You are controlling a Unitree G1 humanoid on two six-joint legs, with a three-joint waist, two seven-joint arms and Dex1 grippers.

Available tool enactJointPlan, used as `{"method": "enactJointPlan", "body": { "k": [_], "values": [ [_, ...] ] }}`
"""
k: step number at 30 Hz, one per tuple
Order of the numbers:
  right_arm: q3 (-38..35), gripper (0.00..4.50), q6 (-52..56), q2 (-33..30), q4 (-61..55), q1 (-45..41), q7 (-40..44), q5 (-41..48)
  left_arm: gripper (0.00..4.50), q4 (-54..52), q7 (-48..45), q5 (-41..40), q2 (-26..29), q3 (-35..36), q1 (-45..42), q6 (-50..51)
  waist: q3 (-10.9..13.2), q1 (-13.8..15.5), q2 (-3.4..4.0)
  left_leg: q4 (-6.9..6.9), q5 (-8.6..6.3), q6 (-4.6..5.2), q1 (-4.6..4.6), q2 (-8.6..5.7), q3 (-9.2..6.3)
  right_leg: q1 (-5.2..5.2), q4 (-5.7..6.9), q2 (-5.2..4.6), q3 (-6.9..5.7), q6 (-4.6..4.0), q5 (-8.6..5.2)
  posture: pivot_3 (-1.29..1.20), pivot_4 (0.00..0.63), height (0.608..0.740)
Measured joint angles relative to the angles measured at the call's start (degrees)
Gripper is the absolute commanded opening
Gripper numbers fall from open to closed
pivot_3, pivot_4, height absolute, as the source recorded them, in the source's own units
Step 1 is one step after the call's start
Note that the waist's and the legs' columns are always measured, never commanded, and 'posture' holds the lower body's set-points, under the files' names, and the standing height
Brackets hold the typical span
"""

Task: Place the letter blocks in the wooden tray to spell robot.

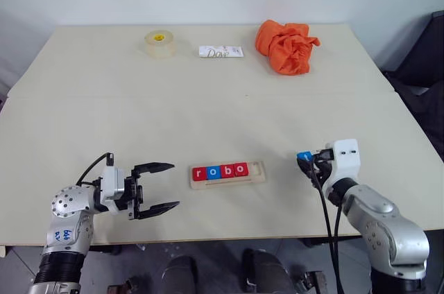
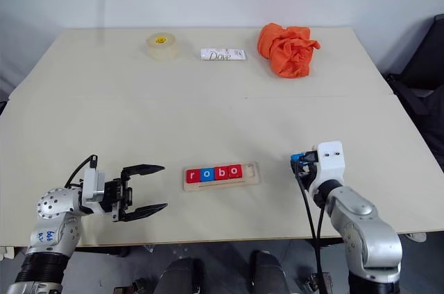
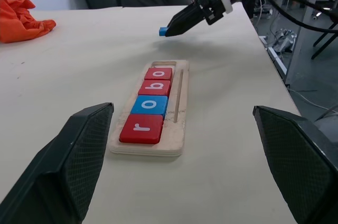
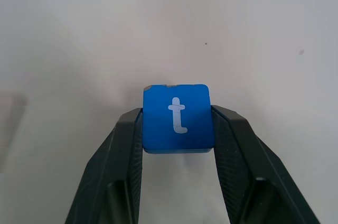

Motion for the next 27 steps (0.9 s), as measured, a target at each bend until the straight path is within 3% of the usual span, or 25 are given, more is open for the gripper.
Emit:
{"method": "enactJointPlan", "body": {
  "k": [7, 14, 16, 20, 27],
  "values": [
    [0.87, 1.46, 4.14, 3.23, -4.67, 1.96, -4.97, -0.18, 4.5, 0.19, -0.91, 0.0, 0.86, 0.03, -1.12, 1.01, 0.01, -0.04, 0.01, -0.01, 0.0, 0.0, 0.0, 0.0, -0.02, 0.0, -0.01, 0.0, 0.0, -0.02, -0.01, 0.0, 0.15, 0.74],
    [1.27, 3.84, 5.9, 1.49, -6.5, 2.24, -2.47, 1.38, 4.5, 0.24, -1.24, 0.0, 0.85, 0.02, -1.7, 1.03, 0.01, -0.15, 0.02, -0.04, -0.01, 0.01, -0.01, 0.0, -0.03, -0.01, -0.03, 0.02, -0.01, -0.04, -0.02, 0.0, 0.15, 0.74],
    [1.56, 4.47, 5.69, -2.49, -6.62, 2.0, 0.77, 2.56, 4.5, 0.23, -1.22, 0.0, 0.7, 0.01, -1.7, 1.03, 0.01, -0.12, 0.03, -0.04, -0.01, 0.01, -0.01, -0.01, -0.03, 0.01, -0.05, 0.0, -0.01, -0.03, -0.02, 0.0, 0.15, 0.74],
    [3.38, 4.47, 2.33, -18.45, -6.3, 1.2, 12.75, 4.41, 4.5, 0.23, -1.23, 0.01, 0.51, 0.01, -1.49, 0.93, 0.03, -0.05, 0.04, -0.04, -0.03, 0.06, -0.02, -0.03, -0.06, 0.04, -0.12, -0.02, -0.02, -0.02, -0.02, 0.0, 0.15, 0.74],
    [9.68, 4.47, -9.66, -35.82, 6.06, -3.99, 29.76, 2.1, 4.5, 0.39, -1.11, 0.1, -0.41, -0.09, -1.67, 0.24, 0.03, -0.08, 0.03, -0.02, -0.03, 0.06, 0.0, -0.03, -0.01, 0.04, -0.13, -0.01, -0.01, 0.01, 0.0, 0.0, 0.15, 0.74]
  ]
}}
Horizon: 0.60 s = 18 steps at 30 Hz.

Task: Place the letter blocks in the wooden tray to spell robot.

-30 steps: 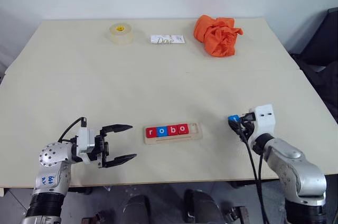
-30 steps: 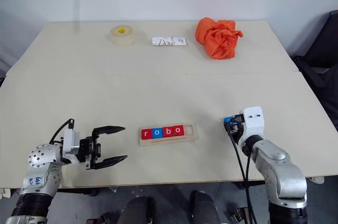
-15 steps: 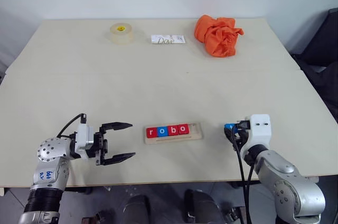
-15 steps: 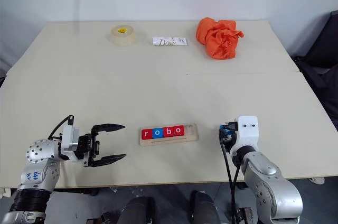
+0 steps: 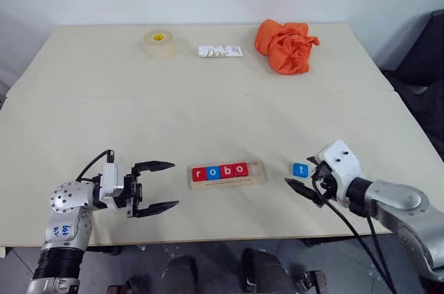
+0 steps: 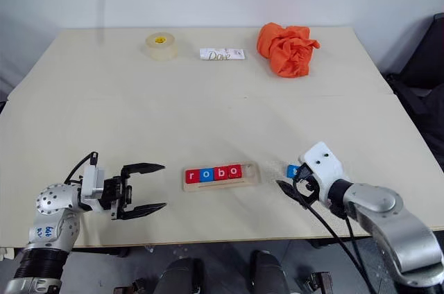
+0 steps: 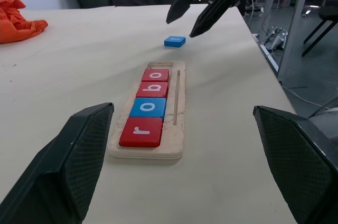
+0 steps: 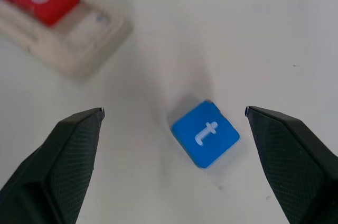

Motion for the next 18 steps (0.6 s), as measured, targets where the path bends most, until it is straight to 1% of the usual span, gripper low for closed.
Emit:
{"method": "enactJointPlan", "body": {
  "k": [2, 3, 7, 10, 13, 18],
  "values": [
    [2.86, 4.47, -4.92, -3.59, 6.28, -3.15, 5.69, -1.69, 4.5, 0.07, 0.39, 0.21, -0.53, -0.13, 0.13, -0.3, 0.01, 0.06, -0.02, 0.01, 0.0, 0.0, 0.0, 0.01, 0.0, 0.0, 0.0, 0.02, 0.0, 0.0, 0.0, 0.0, 0.15, 0.74],
    [3.68, 4.47, -6.72, -4.11, 8.53, -4.07, 7.38, -2.48, 4.5, 0.02, 0.48, 0.25, -0.72, -0.22, 0.17, -0.52, 0.01, 0.06, -0.02, 0.0, 0.0, 0.0, 0.0, 0.01, 0.0, -0.01, 0.0, 0.02, -0.01, 0.0, 0.0, 0.0, 0.15, 0.74],
    [9.21, 4.47, -14.03, -4.24, 18.84, -9.44, 12.83, -6.19, 4.5, -0.38, 1.59, 0.51, -1.31, -0.23, 1.26, -1.11, 0.01, -0.02, -0.01, 0.0, 0.01, -0.01, 0.0, 0.01, 0.06, -0.04, 0.02, 0.02, 0.01, 0.01, 0.0, 0.0, 0.15, 0.74],
    [11.36, 4.47, -17.96, -4.19, 23.14, -12.6, 16.29, -8.01, 4.5, -0.76, 2.56, 0.63, -1.49, -0.25, 2.6, -1.17, 0.01, 0.01, -0.02, 0.03, 0.01, -0.02, 0.02, 0.03, 0.06, -0.02, 0.02, 0.03, 0.0, 0.02, 0.01, 0.0, 0.15, 0.74],
    [12.35, 3.89, -20.81, -3.69, 25.74, -14.14, 18.45, -9.47, 4.5, -1.46, 3.07, 0.65, -1.49, -0.08, 3.48, -1.23, -0.02, 0.07, -0.05, 0.07, 0.01, -0.03, 0.05, 0.03, 0.05, 0.04, 0.03, 0.02, 0.0, 0.04, 0.02, 0.0, 0.15, 0.74],
    [13.61, 2.22, -22.5, -2.9, 26.92, -15.46, 20.46, -10.68, 4.5, -2.73, 4.05, 0.65, -1.49, 0.18, 4.77, -1.27, -0.02, -0.08, -0.05, 0.11, 0.02, -0.05, 0.08, 0.05, 0.06, 0.04, 0.07, 0.01, 0.01, 0.04, 0.05, 0.0, 0.15, 0.74]
  ]
}}
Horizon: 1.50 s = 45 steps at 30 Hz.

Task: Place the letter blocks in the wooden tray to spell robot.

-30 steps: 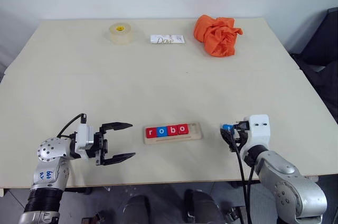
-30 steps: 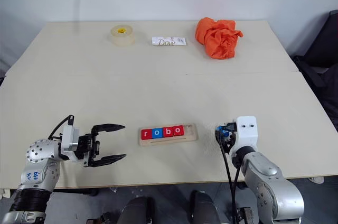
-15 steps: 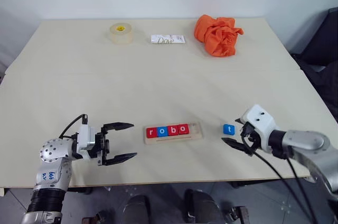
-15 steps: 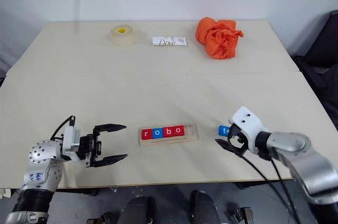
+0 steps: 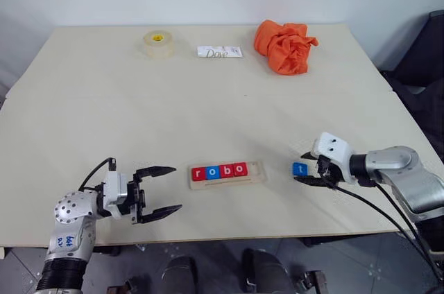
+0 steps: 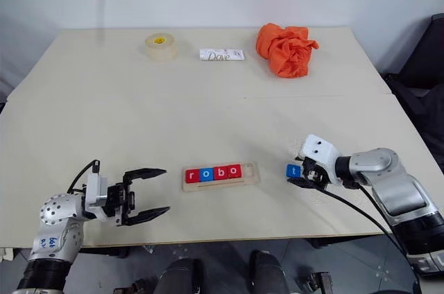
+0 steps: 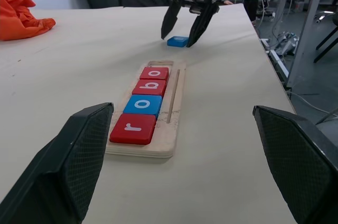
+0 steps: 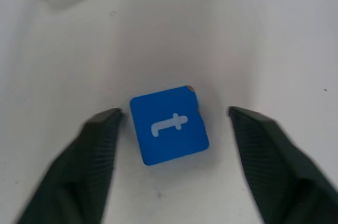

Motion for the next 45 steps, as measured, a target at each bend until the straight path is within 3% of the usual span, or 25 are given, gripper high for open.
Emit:
{"method": "enactJointPlan", "body": {
  "k": [3, 12, 18, 31, 45],
  "values": [
    [0.23, 1.47, -0.33, 0.0, 0.19, -0.36, 0.36, -0.62, 4.5, -0.01, 0.36, 0.0, 0.0, 0.04, 0.21, -0.09, 0.0, 0.08, 0.0, 0.02, 0.0, -0.01, 0.0, 0.0, 0.0, 0.0, 0.0, -0.01, 0.0, -0.01, 0.01, 0.0, 0.15, 0.74],
    [0.88, 1.47, 8.26, 2.4, -3.12, -9.24, 2.86, 1.1, 4.5, 0.27, 0.77, 0.3, -0.02, -0.09, -0.83, -0.5, 0.09, -0.18, 0.14, -0.02, 0.01, -0.02, -0.09, 0.03, 0.06, -0.21, 0.09, 0.02, 0.05, -0.03, 0.0, 0.0, 0.15, 0.74],
    [9.93, 1.47, 14.1, 5.38, -6.46, -17.08, 6.93, -0.08, 4.5, 1.38, 0.76, 0.49, -0.12, -0.27, -2.3, -0.96, 0.08, -0.01, 0.16, -0.04, -0.02, -0.04, -0.16, 0.02, 0.06, -0.23, 0.06, -0.01, 0.01, -0.1, -0.04, 0.0, 0.15, 0.74],
    [18.1, 1.47, 8.75, 10.06, 0.53, -22.29, 11.43, -5.81, 4.5, -0.96, 2.97, 0.56, -0.92, -0.01, 1.72, -1.41, 0.08, 0.06, 0.16, -0.03, -0.03, -0.05, -0.19, 0.03, 0.1, -0.3, 0.1, 0.02, 0.03, -0.1, -0.04, 0.0, 0.15, 0.74],
    [18.45, 1.47, 5.78, 14.23, 3.6, -23.71, 13.26, -9.18, 4.5, -2.5, 4.79, 0.56, -0.92, 0.04, 2.66, -1.58, 0.08, 0.08, 0.16, -0.02, -0.02, -0.07, -0.18, 0.03, 0.11, -0.31, 0.14, 0.02, 0.03, -0.1, -0.04, 0.0, 0.15, 0.74]
  ]
}}
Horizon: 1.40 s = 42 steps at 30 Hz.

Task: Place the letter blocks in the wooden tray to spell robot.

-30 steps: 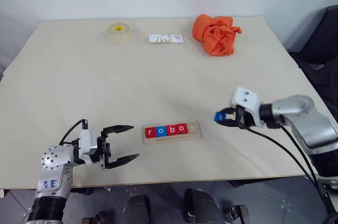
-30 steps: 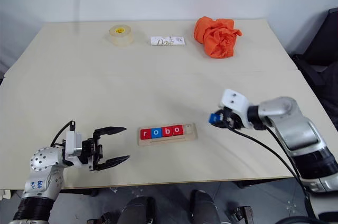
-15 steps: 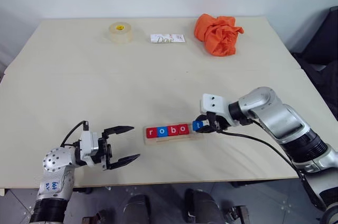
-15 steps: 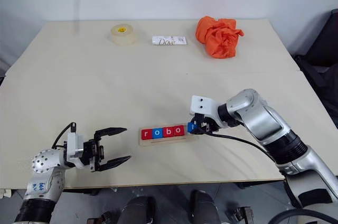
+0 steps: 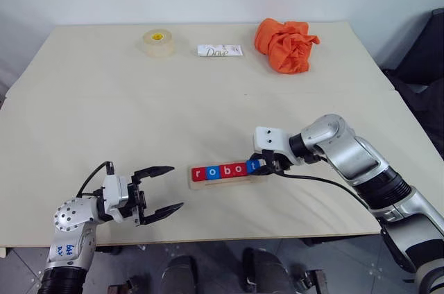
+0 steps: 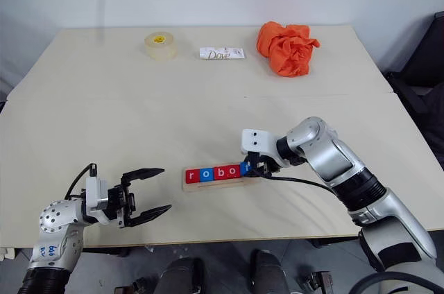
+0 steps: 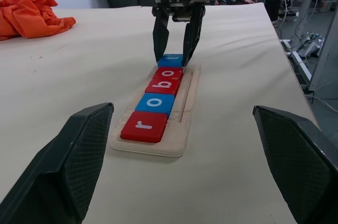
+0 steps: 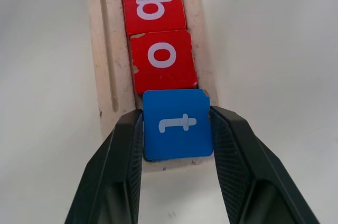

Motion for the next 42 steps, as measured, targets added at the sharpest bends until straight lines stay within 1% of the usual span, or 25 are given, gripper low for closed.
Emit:
{"method": "enactJointPlan", "body": {
  "k": [7, 9, 16, 21, 24, 26, 28, 32, 36, 37, 38, 42],
  "values": [
    [0.0, 1.47, 0.04, 0.26, -0.38, 0.1, 1.19, -0.35, 4.5, 0.03, 0.06, 0.03, 0.0, 0.0, -0.12, -0.22, 0.0, -0.02, 0.0, 0.0, 0.0, 0.0, 0.0, 0.0, 0.0, -0.01, 0.01, 0.0, 0.0, 0.0, 0.0, 0.0, 0.15, 0.74],
    [0.0, 2.21, -0.04, 0.31, -0.39, 0.33, 1.15, -0.47, 4.5, 0.07, 0.06, 0.09, 0.0, 0.0, -0.23, -0.34, 0.0, 0.0, 0.0, 0.0, 0.0, 0.0, 0.0, 0.0, 0.01, -0.01, 0.01, 0.0, 0.0, 0.0, 0.0, 0.0, 0.15, 0.74],
    [-0.26, 4.49, -0.09, 0.81, -0.76, 0.4, -0.25, -0.91, 4.5, 0.26, -0.11, 0.16, 0.0, -0.02, -0.66, -0.74, 0.0, -0.01, 0.0, 0.0, 0.0, -0.01, 0.0, 0.0, 0.01, -0.01, 0.02, 0.0, 0.0, 0.0, 0.0, 0.0, 0.15, 0.74],
    [-2.25, 4.49, 1.98, 0.58, -3.82, 0.39, 0.1, 0.24, 4.5, 0.26, -0.27, 0.16, 0.0, -0.02, -0.66, -0.73, 0.0, 0.0, 0.0, 0.0, 0.0, -0.01, 0.0, 0.0, 0.01, -0.02, 0.02, 0.0, 0.01, 0.0, 0.0, 0.0, 0.15, 0.74],
    [-3.6, 4.49, 2.75, -0.65, -5.64, 1.34, 0.48, 1.46, 4.5, 0.33, -0.31, 0.16, 0.01, -0.08, -0.86, -0.72, 0.0, 0.03, 0.0, 0.0, 0.0, 0.0, 0.0, 0.0, 0.0, -0.01, 0.01, 0.0, 0.01, 0.0, 0.0, 0.0, 0.15, 0.74],
    [-5.1, 4.1, 2.72, -1.69, -6.85, 3.21, 0.98, 2.67, 4.5, 0.49, -0.36, 0.17, 0.03, -0.12, -0.96, -0.7, 0.0, 0.19, 0.0, 0.0, 0.0, 0.0, -0.01, -0.02, 0.0, -0.01, -0.01, -0.01, 0.0, 0.0, 0.0, 0.0, 0.15, 0.74],
    [-5.81, 3.6, 2.66, -3.36, -8.27, 5.23, 1.97, 4.06, 4.5, 0.59, -0.36, 0.19, 0.03, -0.14, -1.01, -0.69, 0.0, 0.18, 0.0, 0.0, -0.01, 0.0, -0.01, -0.02, 0.0, 0.02, -0.04, -0.01, 0.0, 0.0, 0.0, 0.0, 0.15, 0.74],
    [-6.39, 2.1, 2.58, -5.61, -10.25, 7.54, 3.68, 5.35, 4.5, 0.6, -0.35, 0.22, 0.03, -0.37, -1.37, -0.68, 0.0, 0.02, 0.0, 0.0, -0.01, 0.0, 0.02, 0.0, 0.0, 0.02, -0.02, 0.01, 0.01, 0.0, 0.0, 0.0, 0.15, 0.74],
    [-6.36, 0.7, 1.42, -5.61, -9.14, 8.13, 3.66, 5.17, 4.5, 0.6, -0.35, 0.23, 0.02, -0.56, -1.79, -0.68, 0.0, -0.21, 0.0, 0.0, 0.02, -0.04, 0.04, 0.01, 0.0, 0.0, 0.05, 0.02, 0.02, 0.0, 0.0, 0.0, 0.15, 0.74],
    [-6.33, 0.29, 1.27, -5.49, -8.6, 8.09, 3.65, 5.04, 4.5, 0.6, -0.35, 0.23, 0.02, -0.56, -1.78, -0.66, 0.0, -0.19, 0.0, 0.0, 0.02, -0.04, 0.04, 0.01, 0.0, 0.0, 0.05, 0.02, 0.02, 0.0, 0.0, 0.0, 0.15, 0.74],
    [-6.27, 0.04, 0.99, -5.2, -7.94, 7.96, 3.61, 4.9, 4.5, 0.6, -0.35, 0.23, 0.02, -0.56, -1.78, -0.66, 0.0, -0.19, 0.0, 0.01, 0.02, -0.04, 0.04, 0.01, 0.0, 0.0, 0.05, 0.02, 0.03, 0.0, 0.0, 0.0, 0.15, 0.74],
    [-5.42, 0.04, 0.16, -3.38, -5.38, 6.9, 3.31, 4.38, 4.5, 0.59, -0.25, 0.23, 0.02, -0.56, -1.75, -0.63, 0.0, -0.16, 0.0, 0.01, 0.02, -0.04, 0.04, 0.01, 0.0, 0.0, 0.05, 0.02, 0.03, 0.0, 0.0, 0.0, 0.15, 0.74]
  ]
}}
